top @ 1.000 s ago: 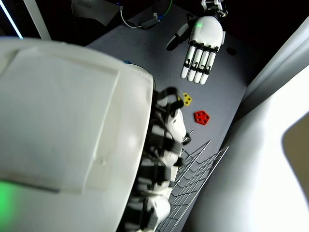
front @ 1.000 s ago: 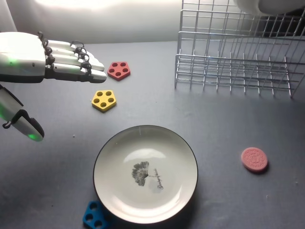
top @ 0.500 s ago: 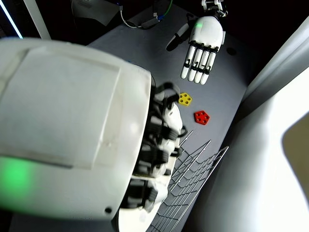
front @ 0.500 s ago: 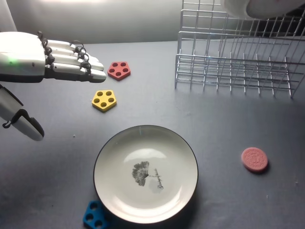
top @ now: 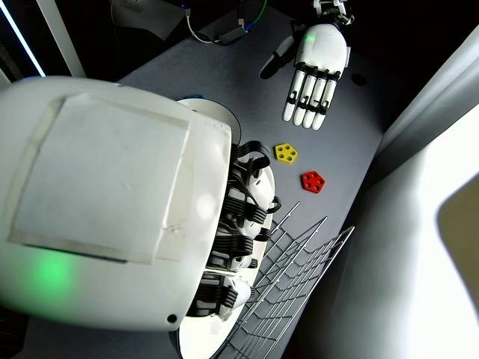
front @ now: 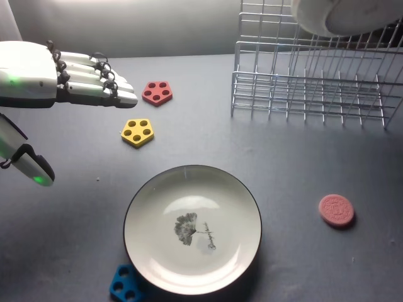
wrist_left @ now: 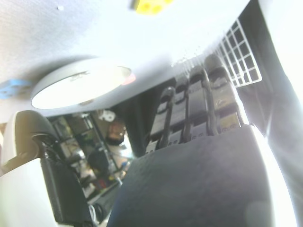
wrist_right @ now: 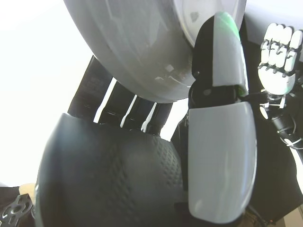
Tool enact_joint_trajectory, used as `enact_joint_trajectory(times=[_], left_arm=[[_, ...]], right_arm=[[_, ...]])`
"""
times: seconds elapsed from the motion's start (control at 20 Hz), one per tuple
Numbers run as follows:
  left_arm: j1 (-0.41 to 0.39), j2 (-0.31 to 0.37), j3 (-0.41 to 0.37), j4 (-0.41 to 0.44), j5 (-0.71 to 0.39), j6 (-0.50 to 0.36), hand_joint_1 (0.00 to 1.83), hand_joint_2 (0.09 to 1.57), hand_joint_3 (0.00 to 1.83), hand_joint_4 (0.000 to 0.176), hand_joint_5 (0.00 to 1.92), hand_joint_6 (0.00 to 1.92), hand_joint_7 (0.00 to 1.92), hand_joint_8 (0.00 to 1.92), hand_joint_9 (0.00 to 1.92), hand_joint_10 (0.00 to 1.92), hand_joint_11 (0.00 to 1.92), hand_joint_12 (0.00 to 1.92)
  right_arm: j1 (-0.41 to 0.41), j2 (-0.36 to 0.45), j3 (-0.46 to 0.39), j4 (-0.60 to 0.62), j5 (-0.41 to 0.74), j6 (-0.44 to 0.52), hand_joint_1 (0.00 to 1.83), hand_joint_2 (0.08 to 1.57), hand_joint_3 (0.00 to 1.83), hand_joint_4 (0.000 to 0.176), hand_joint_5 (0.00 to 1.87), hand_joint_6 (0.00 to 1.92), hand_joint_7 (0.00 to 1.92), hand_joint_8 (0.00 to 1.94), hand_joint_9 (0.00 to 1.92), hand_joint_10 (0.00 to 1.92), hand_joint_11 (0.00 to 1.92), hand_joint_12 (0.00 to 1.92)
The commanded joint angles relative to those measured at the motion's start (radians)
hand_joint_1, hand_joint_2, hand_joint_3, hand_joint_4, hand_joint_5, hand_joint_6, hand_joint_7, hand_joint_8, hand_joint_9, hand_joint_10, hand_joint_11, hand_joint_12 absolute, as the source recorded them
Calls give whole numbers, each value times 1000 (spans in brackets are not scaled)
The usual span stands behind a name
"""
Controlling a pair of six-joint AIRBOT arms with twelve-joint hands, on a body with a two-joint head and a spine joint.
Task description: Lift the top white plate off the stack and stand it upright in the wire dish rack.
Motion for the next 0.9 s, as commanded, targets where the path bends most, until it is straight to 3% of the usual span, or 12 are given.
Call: enact_joint_trajectory(times=[0.0, 0.1, 0.2, 0.45, 0.5, 0.8, 0.85], left_arm=[[-17, 10, -2, -83, -44, -8, 486, 841, 2, 0, 10, 4, 58, 4, 76, 1, 0, 406], [-17, 10, -1, -83, -46, -8, 476, 836, 0, 0, 18, 4, 76, 7, 94, 6, 0, 465], [-15, 9, -2, -83, -46, -8, 486, 852, 3, 0, 0, 0, 34, 4, 52, 3, 0, 362], [-14, 9, -3, -84, -47, -11, 450, 879, 4, 0, 4, 0, 54, 4, 84, 8, 0, 453], [-16, 8, -3, -82, -48, -11, 452, 888, 4, 0, 0, 0, 39, 2, 73, 2, 0, 437], [-21, 8, -4, -82, -59, -11, 437, 874, 0, 0, 6, 1, 54, 4, 78, 5, 0, 414], [-21, 7, -4, -81, -60, -11, 449, 867, 0, 0, 11, 2, 61, 4, 91, 7, 0, 430]], right_arm=[[10, 16, 2, 2, 111, -1, 1501, 1029, 0, 0, 991, 915, 1151, 452, 1182, 609, 1066, 1233], [6, 16, 5, 2, 111, -1, 1501, 1030, 0, 0, 993, 912, 1154, 445, 1177, 622, 1057, 1247], [5, 16, 11, 1, 111, -1, 1500, 1032, 1, 0, 1008, 903, 1170, 398, 1154, 663, 1032, 1282], [7, 9, 21, -29, 111, -1, 1497, 1048, 0, 0, 982, 992, 1156, 405, 1101, 719, 1001, 1306], [9, 9, 22, -29, 111, -1, 1497, 1047, 0, 0, 968, 997, 1126, 467, 1121, 695, 1006, 1304], [-7, -20, 55, -27, 111, -1, 1500, 1028, 0, 0, 1031, 899, 1174, 375, 1165, 626, 1044, 1252], [-7, -28, 61, -31, 112, -1, 1499, 1032, 1, 0, 1010, 932, 1117, 498, 1173, 594, 1053, 1232]])
